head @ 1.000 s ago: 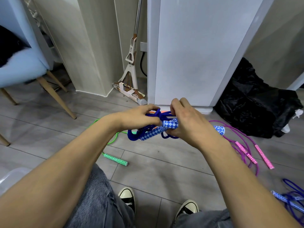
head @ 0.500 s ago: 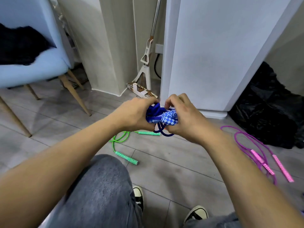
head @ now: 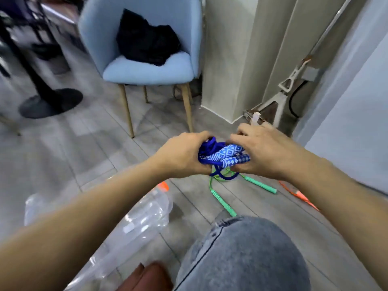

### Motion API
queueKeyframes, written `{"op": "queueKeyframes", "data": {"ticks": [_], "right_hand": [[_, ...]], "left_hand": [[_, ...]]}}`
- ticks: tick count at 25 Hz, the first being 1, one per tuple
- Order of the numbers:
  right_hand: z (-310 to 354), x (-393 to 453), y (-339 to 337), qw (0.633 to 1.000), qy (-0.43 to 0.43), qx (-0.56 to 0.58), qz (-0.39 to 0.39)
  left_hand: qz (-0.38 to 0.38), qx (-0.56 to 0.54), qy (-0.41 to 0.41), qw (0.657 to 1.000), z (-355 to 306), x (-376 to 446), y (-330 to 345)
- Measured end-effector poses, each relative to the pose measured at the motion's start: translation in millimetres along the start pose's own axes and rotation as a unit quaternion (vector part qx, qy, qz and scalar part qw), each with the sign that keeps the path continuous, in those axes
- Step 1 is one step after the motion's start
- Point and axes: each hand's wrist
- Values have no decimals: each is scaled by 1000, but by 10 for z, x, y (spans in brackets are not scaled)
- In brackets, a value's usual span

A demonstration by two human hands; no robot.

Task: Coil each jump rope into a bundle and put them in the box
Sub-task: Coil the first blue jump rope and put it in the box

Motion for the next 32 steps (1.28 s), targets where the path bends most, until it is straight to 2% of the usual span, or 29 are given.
{"op": "queueKeyframes", "data": {"ticks": [4,7,10,16,22,26,29,32], "right_hand": [[791,625,-93,992,-114,-53,-9],[1468,983,-94,980,-189,-56,-17],[2112,1208,68,969,-236,-63,-19],[3347,1333,801,965,-251,-69,21],[4019,1391,1520,957,-230,-34,171],[4301,1418,1882,947,-256,16,192],[4423,1356,2249,921,-279,26,269],[4233,1299,2613,889,-252,-8,383]], "left_hand": [[-47,-32,-130,990,487,-693,-194],[-113,-43,-217,969,793,-1245,-231],[-145,-60,-305,939,1011,-1726,-117],[-202,-151,-495,832,1392,-2575,687],[-219,-143,-589,765,1727,-2941,1334],[-245,-121,-625,731,1899,-3049,1559],[-209,-155,-669,697,1988,-3182,1852],[-72,-249,-679,687,2073,-3273,2130]]}}
Point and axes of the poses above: each hand's wrist, its own x-axis towards the middle knuckle, its own y-axis out of the palm, z = x × y, and after that the axes turned 13 degrees about y, right-handed
